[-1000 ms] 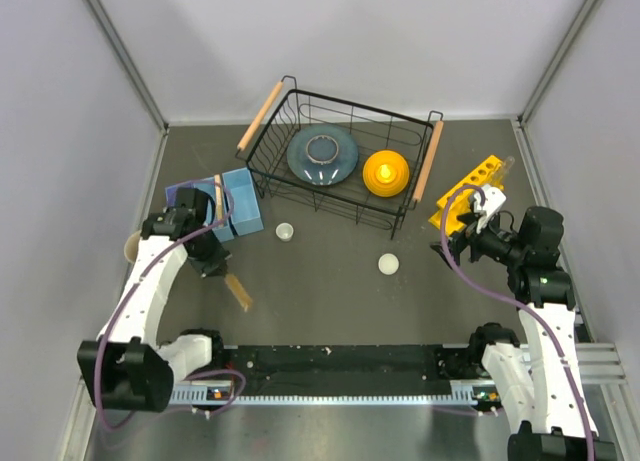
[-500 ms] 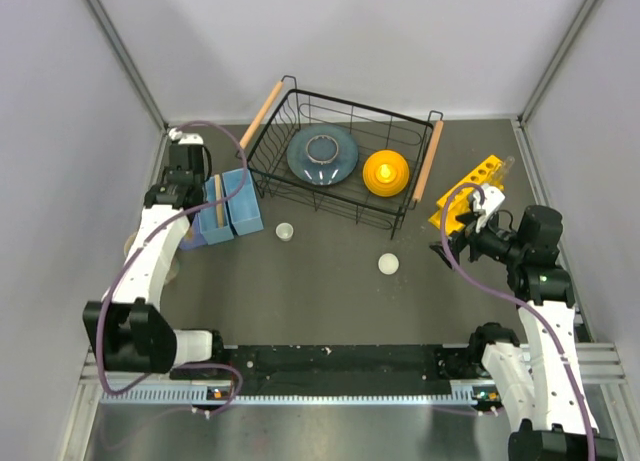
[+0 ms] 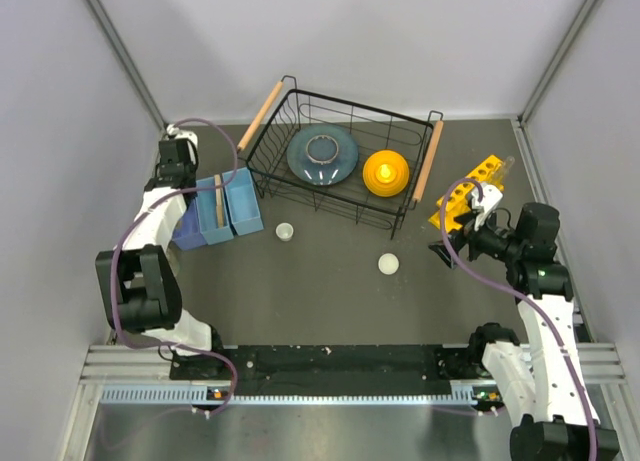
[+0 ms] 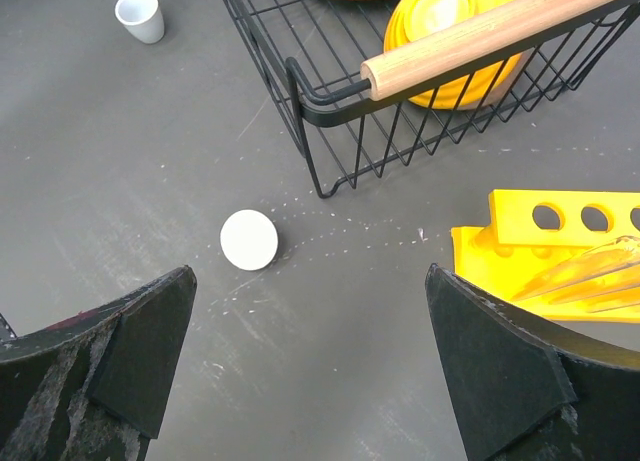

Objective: Organize the chemistry lab equipment

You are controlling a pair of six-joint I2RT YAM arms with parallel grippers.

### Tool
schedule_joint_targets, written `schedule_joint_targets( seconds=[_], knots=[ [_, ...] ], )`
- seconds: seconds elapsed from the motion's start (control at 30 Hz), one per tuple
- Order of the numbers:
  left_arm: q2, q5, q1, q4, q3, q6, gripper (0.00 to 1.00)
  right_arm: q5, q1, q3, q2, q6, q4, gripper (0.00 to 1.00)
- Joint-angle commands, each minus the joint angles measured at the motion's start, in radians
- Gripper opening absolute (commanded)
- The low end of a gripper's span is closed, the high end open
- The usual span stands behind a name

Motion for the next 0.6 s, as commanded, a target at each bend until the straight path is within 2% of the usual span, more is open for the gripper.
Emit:
schedule_joint_targets(
  seconds=[0.0, 0.03, 0.13, 0.2, 0.23, 0.27, 0.33, 0.43, 0.57],
  knots=[
    [0.025, 0.143, 0.027, 0.031, 0.040, -0.058, 0.10, -0.018, 0.009, 0.008, 0.012, -0.015, 0.019, 0.99],
    [0.029, 0.154, 0.027, 0.016, 0.048, -0.076, 0.15, -0.018, 0.008, 0.008, 0.014, -0.018, 0.017, 0.99],
    [0.022, 0.167, 0.032, -0.012, 0.075, -0.123, 0.40, -0.018, 0.008, 0.008, 0.017, -0.018, 0.019, 0.99],
    [-0.001, 0.157, 0.035, -0.027, 0.091, -0.151, 0.48, -0.016, 0.008, 0.008, 0.020, -0.021, 0.016, 0.99],
    [-0.007, 0.154, 0.038, -0.038, 0.098, -0.192, 0.63, -0.016, 0.009, 0.008, 0.021, -0.019, 0.016, 0.99],
    [-0.029, 0.157, 0.039, -0.053, 0.112, -0.209, 0.72, -0.015, 0.008, 0.008, 0.020, -0.023, 0.016, 0.99],
    [-0.081, 0.209, 0.038, -0.063, 0.100, -0.264, 0.84, -0.016, 0.008, 0.008, 0.021, -0.024, 0.016, 0.99],
    [-0.153, 0.291, 0.039, -0.054, 0.066, -0.329, 0.98, -0.022, 0.008, 0.010, 0.023, -0.026, 0.014, 0.99],
    [-0.355, 0.410, 0.038, -0.020, -0.066, -0.392, 0.99, -0.049, 0.009, 0.008, 0.029, -0.030, 0.010, 0.99]
  ],
)
